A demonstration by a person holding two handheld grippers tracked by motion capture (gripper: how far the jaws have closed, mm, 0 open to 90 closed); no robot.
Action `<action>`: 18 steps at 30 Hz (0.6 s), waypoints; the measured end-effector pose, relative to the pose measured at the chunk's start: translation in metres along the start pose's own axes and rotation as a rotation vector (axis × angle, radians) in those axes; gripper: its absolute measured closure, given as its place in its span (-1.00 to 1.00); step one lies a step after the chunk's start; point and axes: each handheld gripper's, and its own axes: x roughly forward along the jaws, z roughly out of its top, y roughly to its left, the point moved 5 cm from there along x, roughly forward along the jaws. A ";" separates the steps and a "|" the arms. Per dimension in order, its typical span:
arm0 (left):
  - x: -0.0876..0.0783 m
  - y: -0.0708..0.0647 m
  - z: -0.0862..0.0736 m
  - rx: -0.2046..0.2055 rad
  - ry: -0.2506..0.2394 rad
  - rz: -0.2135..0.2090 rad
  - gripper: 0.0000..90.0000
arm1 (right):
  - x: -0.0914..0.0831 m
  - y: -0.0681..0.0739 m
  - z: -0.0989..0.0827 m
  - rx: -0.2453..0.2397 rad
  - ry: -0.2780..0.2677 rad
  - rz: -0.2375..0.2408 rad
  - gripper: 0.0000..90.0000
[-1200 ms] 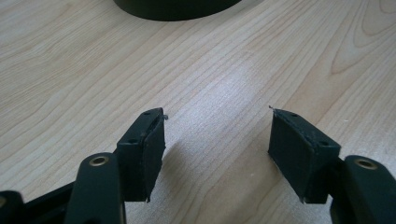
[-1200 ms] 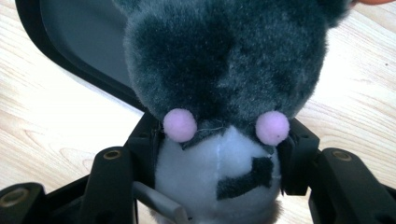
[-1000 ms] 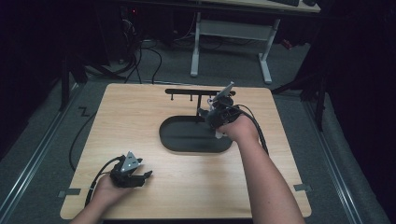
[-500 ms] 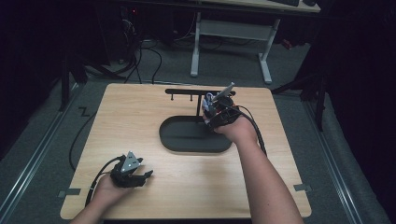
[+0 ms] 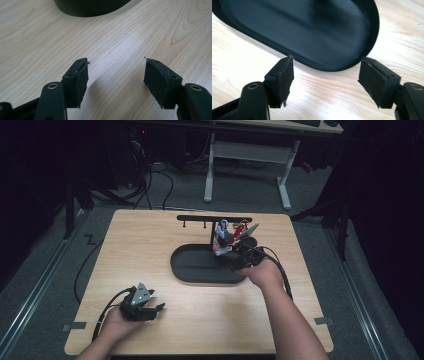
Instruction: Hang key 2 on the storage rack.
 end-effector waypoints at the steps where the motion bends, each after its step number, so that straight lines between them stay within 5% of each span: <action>1: 0.000 -0.001 0.000 0.001 0.000 -0.002 -0.20 | 0.000 0.000 -0.003 -0.002 -0.019 0.008 -0.36; 4: 0.001 -0.002 0.001 0.003 -0.001 -0.003 -0.20 | 0.002 -0.002 -0.014 -0.039 -0.032 -0.012 -0.35; 18: 0.001 -0.010 0.003 0.021 -0.003 -0.016 -0.20 | 0.016 -0.006 -0.071 0.008 -0.237 0.067 -0.44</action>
